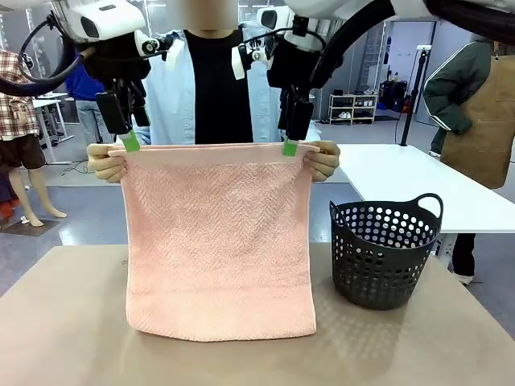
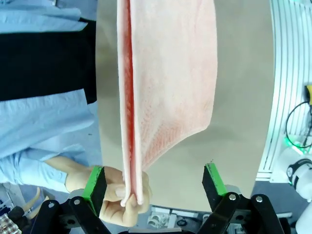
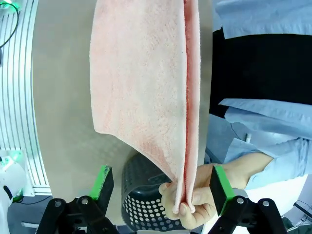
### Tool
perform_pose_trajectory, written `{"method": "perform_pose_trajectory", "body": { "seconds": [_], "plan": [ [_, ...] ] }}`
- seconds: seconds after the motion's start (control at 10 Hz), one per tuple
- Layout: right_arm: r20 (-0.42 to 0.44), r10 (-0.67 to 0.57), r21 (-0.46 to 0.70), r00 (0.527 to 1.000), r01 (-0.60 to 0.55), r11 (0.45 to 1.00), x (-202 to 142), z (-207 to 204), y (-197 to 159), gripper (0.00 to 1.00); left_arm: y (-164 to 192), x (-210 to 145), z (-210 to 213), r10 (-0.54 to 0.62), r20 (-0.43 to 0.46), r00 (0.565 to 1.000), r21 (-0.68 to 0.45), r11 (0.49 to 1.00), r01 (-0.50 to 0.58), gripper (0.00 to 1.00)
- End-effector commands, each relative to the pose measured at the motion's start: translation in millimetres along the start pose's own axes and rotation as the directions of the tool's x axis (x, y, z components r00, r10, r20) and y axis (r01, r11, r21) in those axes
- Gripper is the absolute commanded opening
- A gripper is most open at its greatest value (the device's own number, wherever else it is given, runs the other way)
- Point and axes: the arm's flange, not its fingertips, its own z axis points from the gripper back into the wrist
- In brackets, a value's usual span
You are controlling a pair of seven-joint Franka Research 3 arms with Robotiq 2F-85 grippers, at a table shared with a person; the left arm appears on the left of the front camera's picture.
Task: Fold the towel.
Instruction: Release the end of the 100 cm Hotel Towel you were holding and grab the top end of the folded side.
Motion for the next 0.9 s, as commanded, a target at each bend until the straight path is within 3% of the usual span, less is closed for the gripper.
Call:
{"method": "perform_pose_trajectory", "body": {
  "seconds": [0.0, 0.1, 0.5, 0.8],
  "plan": [
    [-0.025, 0.020, 0.003, 0.999, -0.020, 1.000, 2.6, -2.6, -9.6, 0.93, 9.1, 1.3, -3.8, 0.002, -0.020, 1.000, 0.018, 1.000, -0.002, 1.00],
    [-0.002, 0.024, 0.001, 1.000, -0.024, 1.000, 1.2, -4.3, -14.5, 0.97, 12.7, 1.9, -8.0, -0.003, -0.009, 1.000, 0.015, 1.000, 0.003, 1.00],
    [-0.046, 0.087, 0.031, 0.995, -0.085, 0.996, -4.4, -20.0, -36.1, 0.97, 32.2, 0.4, -25.1, -0.016, -0.011, 1.000, 0.019, 1.000, 0.016, 1.00],
    [-0.029, 0.057, 0.081, 0.998, -0.054, 0.995, -9.1, -45.2, -47.5, 0.97, 40.2, -2.4, -54.2, -0.010, 0.004, 1.000, -0.046, 0.999, 0.011, 1.00]
  ]
}}
